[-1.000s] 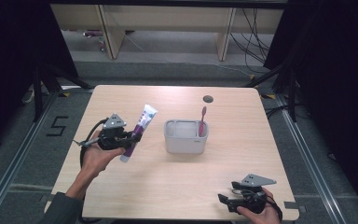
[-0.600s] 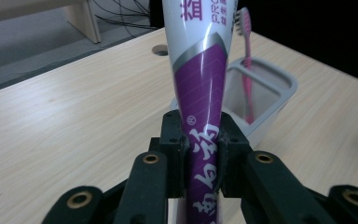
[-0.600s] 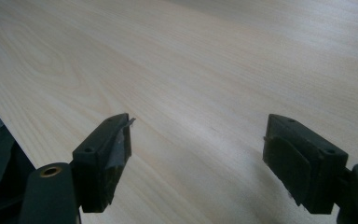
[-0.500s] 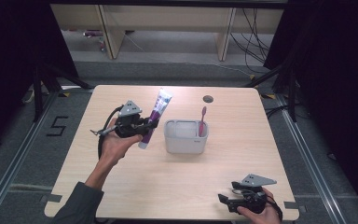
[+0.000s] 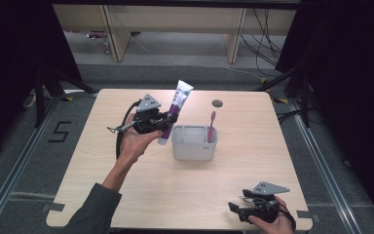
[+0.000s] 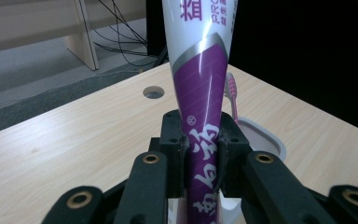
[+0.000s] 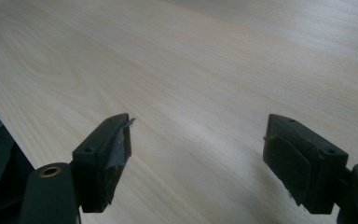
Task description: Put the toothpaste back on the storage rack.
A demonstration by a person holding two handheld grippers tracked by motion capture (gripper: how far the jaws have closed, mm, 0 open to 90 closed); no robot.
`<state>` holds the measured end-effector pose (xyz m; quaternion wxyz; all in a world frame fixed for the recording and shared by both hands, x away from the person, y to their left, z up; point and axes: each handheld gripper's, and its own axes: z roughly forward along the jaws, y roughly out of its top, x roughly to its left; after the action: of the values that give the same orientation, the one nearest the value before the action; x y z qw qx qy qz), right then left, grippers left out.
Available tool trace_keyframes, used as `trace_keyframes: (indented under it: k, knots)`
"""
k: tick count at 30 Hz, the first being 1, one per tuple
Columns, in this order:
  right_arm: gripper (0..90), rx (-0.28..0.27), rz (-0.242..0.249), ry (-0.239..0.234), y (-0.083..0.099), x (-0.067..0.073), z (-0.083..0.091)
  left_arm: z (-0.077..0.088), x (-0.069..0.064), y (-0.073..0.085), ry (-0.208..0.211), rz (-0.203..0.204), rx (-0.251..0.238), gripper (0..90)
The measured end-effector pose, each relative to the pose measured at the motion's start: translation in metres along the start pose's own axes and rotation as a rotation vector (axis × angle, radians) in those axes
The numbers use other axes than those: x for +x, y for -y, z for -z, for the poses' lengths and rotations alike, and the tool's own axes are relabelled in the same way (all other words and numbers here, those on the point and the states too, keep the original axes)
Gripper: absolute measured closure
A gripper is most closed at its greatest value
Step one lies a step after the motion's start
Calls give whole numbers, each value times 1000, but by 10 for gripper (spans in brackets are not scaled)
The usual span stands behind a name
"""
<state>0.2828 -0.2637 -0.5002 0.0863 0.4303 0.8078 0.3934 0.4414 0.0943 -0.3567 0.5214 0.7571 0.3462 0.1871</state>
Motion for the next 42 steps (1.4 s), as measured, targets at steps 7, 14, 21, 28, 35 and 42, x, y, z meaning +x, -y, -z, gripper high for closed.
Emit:
trace_keyframes:
  k: [7,14,21,28,35,42]
  knots:
    - [240,-11,11,7,0,-1,0,-13,-5,-6,7,15,-12,757]
    - [239,-6,17,7,0,-2,1,-24,-11,-11,22,20,-61,757]
    - [240,-5,19,5,0,-2,1,-36,-17,-12,33,23,-104,757]
    - [239,-9,22,14,0,-3,2,-47,-21,-12,39,33,-148,757]
    - [240,-10,24,10,0,-3,2,-60,-24,-7,43,45,-158,757]
    - [239,-4,11,3,0,-2,2,-71,-26,-2,43,41,-156,756]
